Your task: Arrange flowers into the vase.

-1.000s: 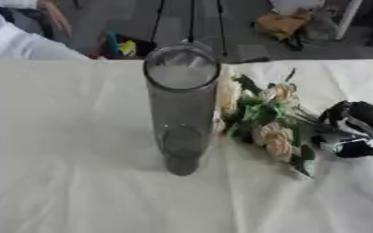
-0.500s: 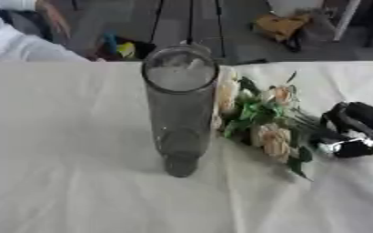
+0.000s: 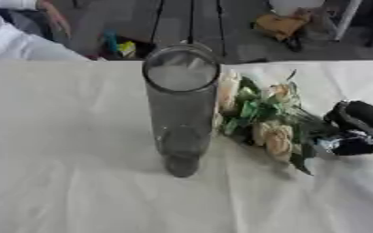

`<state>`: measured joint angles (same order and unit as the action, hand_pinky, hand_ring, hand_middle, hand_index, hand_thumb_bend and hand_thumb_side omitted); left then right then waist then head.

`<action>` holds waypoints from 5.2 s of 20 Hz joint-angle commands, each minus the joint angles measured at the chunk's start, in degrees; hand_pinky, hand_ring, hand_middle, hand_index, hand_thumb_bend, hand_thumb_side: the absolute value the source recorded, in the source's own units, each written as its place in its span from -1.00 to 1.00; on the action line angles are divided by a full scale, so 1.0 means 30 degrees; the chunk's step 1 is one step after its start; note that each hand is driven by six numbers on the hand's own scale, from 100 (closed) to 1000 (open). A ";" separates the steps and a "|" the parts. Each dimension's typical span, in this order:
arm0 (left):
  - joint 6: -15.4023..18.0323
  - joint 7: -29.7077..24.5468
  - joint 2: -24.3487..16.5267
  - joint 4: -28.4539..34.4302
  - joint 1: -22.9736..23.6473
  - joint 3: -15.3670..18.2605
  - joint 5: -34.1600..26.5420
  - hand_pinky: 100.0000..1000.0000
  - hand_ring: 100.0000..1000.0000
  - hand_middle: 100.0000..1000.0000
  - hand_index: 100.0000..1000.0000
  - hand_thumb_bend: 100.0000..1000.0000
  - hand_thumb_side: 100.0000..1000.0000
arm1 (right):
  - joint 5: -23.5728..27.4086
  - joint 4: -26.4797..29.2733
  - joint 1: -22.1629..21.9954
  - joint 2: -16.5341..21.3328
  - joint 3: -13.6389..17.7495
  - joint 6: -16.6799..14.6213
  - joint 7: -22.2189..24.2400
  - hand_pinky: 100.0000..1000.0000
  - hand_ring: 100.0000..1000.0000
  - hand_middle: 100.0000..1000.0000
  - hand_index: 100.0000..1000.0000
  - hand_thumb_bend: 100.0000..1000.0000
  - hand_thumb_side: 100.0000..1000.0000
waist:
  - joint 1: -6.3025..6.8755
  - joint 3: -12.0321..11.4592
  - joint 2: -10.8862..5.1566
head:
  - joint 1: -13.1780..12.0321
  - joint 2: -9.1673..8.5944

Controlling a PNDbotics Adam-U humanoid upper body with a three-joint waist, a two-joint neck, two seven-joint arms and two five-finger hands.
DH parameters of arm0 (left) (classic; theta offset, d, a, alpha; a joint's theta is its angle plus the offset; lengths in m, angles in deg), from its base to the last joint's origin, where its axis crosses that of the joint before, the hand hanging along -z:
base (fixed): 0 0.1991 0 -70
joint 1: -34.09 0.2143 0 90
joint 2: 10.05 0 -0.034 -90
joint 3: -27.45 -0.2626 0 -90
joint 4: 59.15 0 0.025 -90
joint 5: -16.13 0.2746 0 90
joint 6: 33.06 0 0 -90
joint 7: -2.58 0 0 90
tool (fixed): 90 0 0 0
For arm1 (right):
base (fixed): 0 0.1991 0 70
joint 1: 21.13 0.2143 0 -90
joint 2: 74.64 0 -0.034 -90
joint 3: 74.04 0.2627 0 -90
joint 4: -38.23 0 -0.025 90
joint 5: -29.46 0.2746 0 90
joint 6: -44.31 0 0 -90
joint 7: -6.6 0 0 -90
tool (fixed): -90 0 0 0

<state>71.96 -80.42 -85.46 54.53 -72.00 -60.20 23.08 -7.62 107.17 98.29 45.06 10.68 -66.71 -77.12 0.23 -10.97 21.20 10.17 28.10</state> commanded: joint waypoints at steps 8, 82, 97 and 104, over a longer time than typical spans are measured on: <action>0.0045 -0.0056 -0.0040 0.0304 -0.0129 -0.0064 0.0127 -0.02 0.08 0.38 0.70 -1.00 1.00 | 0.0659 -0.0436 -0.0021 0.0471 0.0255 -0.0290 -0.0058 -0.51 -0.86 -1.00 -0.98 -1.00 0.28 | 0.0089 -0.0076 0.0027 | 0.0045 -0.0314; -0.0195 -0.0627 -0.0870 0.0304 0.0142 -0.0353 -0.0692 -0.02 0.07 0.38 0.69 -1.00 1.00 | 1.9453 0.5416 1.1666 -0.4364 0.0705 0.8288 -0.7416 -1.00 -1.00 -1.00 -1.00 -0.79 -0.43 | -0.0579 -0.1265 -0.2058 | -0.0021 0.0553; -0.0323 -0.0701 -0.1132 0.0304 0.0224 -0.0361 -0.0798 -0.02 0.07 0.38 0.69 -1.00 1.00 | 2.2863 0.5625 1.2644 -0.4508 0.0195 1.2190 -0.7314 -1.00 -1.00 -1.00 -1.00 -0.70 -0.47 | -0.0706 -0.1197 -0.2492 | -0.0339 0.0695; -0.0399 -0.0688 -0.1186 0.0304 0.0262 -0.0371 -0.0844 -0.03 0.06 0.38 0.69 -1.00 1.00 | 2.4008 0.5612 1.3299 -0.4933 0.0185 1.3703 -0.7419 -1.00 -1.00 -1.00 -1.00 -0.71 -0.47 | -0.0671 -0.1035 -0.2687 | -0.0340 0.0703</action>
<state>70.85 -82.48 -87.66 54.53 -70.96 -60.93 20.71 63.67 123.13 136.67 29.73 10.96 -26.15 -99.25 -1.16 -14.11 15.09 9.18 29.97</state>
